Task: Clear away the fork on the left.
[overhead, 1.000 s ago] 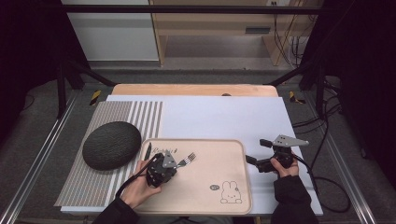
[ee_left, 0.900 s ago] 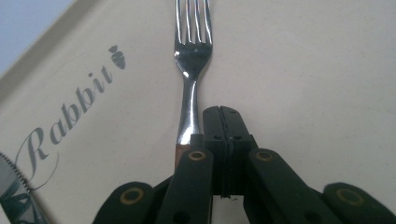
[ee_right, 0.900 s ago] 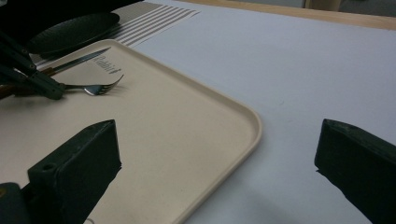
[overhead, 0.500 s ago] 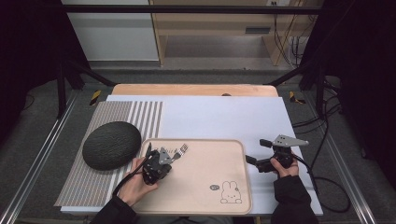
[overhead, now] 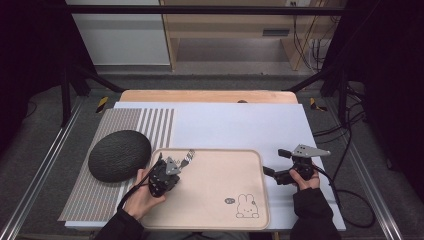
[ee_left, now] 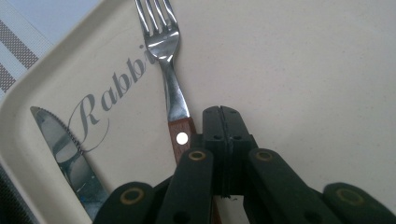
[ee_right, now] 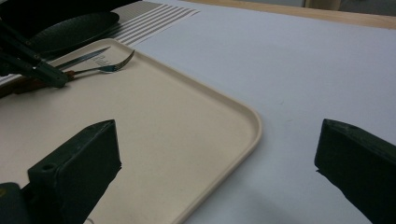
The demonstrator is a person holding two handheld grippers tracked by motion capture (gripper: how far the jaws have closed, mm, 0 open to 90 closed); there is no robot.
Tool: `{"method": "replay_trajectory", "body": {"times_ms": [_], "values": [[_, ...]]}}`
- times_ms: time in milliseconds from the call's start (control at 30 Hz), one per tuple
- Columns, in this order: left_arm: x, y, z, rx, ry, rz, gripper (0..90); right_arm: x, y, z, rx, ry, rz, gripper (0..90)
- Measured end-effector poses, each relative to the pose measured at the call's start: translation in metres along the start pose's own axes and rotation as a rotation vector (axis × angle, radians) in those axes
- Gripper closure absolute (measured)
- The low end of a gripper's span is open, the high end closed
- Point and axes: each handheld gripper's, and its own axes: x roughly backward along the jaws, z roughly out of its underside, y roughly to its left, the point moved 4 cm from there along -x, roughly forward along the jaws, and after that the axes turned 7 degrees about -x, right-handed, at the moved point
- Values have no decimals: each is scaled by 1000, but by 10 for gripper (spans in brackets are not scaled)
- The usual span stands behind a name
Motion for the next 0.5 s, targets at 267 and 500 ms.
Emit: {"method": "replay_trajectory", "body": {"times_ms": [267,500], "values": [[0,5,-1,5,-9,-16,900,0,0,0,-2,-3,1,4],[-5,11,-4,11,-38,-29,900,0,0,0,0,-1,1,4]]}}
